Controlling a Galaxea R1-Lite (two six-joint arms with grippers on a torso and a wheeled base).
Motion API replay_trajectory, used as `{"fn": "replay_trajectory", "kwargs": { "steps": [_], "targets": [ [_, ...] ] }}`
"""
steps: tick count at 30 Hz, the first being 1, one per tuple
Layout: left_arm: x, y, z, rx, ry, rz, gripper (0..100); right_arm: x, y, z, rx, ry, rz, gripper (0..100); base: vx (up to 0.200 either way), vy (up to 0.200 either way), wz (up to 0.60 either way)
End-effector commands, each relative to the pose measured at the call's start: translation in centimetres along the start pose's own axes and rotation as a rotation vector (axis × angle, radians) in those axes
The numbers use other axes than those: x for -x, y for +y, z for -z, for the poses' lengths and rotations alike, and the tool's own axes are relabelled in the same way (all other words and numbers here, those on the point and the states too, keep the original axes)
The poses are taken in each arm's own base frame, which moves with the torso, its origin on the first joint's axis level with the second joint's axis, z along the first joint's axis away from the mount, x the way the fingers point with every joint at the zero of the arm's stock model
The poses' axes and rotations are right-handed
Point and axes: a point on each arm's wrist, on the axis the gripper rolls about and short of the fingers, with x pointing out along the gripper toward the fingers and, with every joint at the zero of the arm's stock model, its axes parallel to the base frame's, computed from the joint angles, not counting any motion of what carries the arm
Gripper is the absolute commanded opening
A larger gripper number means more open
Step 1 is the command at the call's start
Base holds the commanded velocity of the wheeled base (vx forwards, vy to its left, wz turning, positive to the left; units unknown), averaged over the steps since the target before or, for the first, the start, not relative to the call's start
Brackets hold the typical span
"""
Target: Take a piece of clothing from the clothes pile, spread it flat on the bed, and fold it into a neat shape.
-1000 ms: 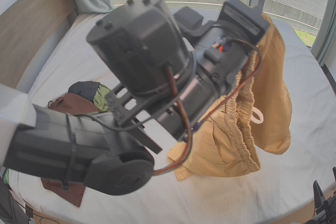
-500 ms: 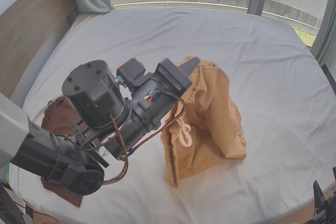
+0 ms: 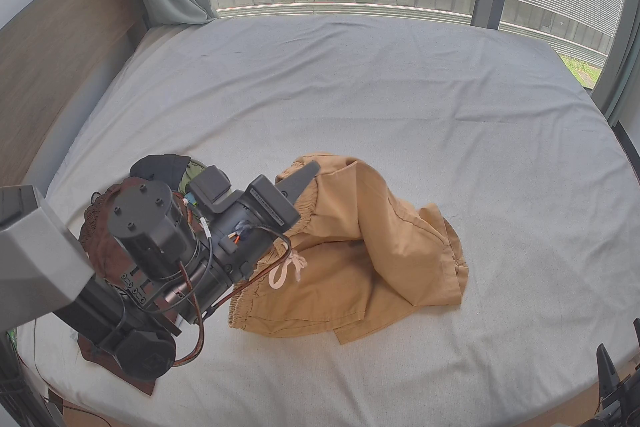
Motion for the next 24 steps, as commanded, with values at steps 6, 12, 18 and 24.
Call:
{"fn": "replay_trajectory", "kwargs": {
  "steps": [6, 12, 18, 24],
  "targets": [
    [1.5, 2.4, -0.3, -0.036, 0.039, -0.079, 0, 0.0, 0.0, 0.5, 0.0, 0.001, 0.0, 100, 0.0, 0.0, 0.0],
    [2.3, 4.0, -0.4, -0.148, 0.06, -0.138, 0, 0.0, 0.0, 0.5, 0.0, 0.001, 0.0, 100, 0.0, 0.0, 0.0],
    [3.5, 5.1, -1.0, -0.217, 0.099, -0.161, 0, 0.0, 0.0, 0.5, 0.003, 0.001, 0.0, 100, 0.0, 0.0, 0.0],
    [4.2, 7.5, -2.4, -0.288, 0.092, -0.229, 0, 0.0, 0.0, 0.5, 0.006, 0.001, -0.002, 100, 0.0, 0.0, 0.0]
  ]
}}
